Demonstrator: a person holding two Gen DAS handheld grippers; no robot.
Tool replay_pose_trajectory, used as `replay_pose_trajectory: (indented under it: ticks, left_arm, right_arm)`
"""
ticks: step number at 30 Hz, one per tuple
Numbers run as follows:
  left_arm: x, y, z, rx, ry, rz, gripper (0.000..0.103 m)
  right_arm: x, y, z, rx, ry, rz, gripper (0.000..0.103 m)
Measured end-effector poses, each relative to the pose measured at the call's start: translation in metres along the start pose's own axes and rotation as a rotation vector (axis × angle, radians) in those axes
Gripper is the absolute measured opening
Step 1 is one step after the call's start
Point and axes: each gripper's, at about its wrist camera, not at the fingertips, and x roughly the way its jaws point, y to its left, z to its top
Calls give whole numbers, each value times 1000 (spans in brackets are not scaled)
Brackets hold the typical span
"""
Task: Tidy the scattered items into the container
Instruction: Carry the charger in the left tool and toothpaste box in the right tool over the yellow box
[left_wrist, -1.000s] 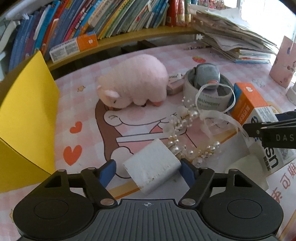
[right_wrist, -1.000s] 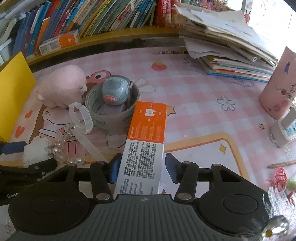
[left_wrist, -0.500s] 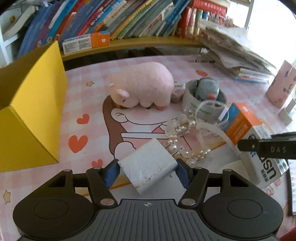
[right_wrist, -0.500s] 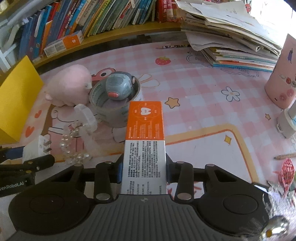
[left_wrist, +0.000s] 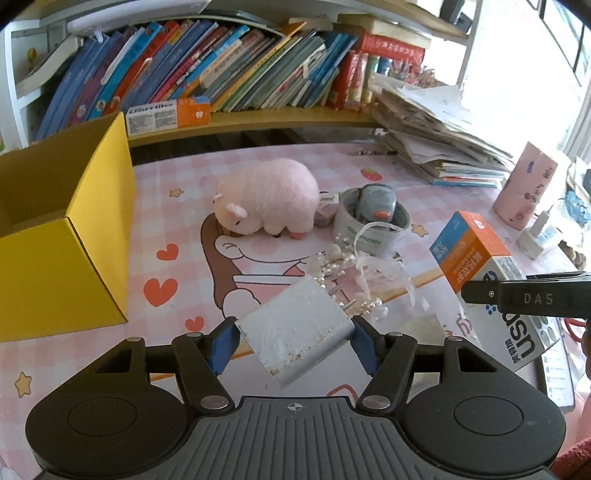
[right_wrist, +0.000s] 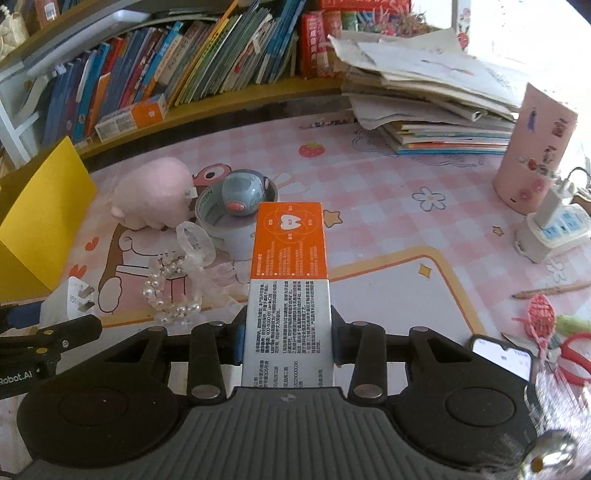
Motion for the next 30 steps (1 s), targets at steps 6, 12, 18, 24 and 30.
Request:
replay_pose_trajectory:
  ticks: [6,12,18,24,30]
  left_arm:
    - [-19,13,-8,31,-25,-29,65]
    - [-43,40,-17,28,-45,-43,65]
    - [-65,70,-25,16,-64,-55,65]
    - [-84,93,-33,30,-85,-62,65]
    - [-96,117,-41,38,-89,-63,65]
  right_arm:
    - [-16,21,-11,15,-20,-27,37]
    - [-29,54,-21,5,-37,-35,37]
    - [-37,94,-32,-25,-48,-25,37]
    - [-41,131,-42,-51,-46,-9,37]
    - [-40,161,-50,-61,-35,-2,37]
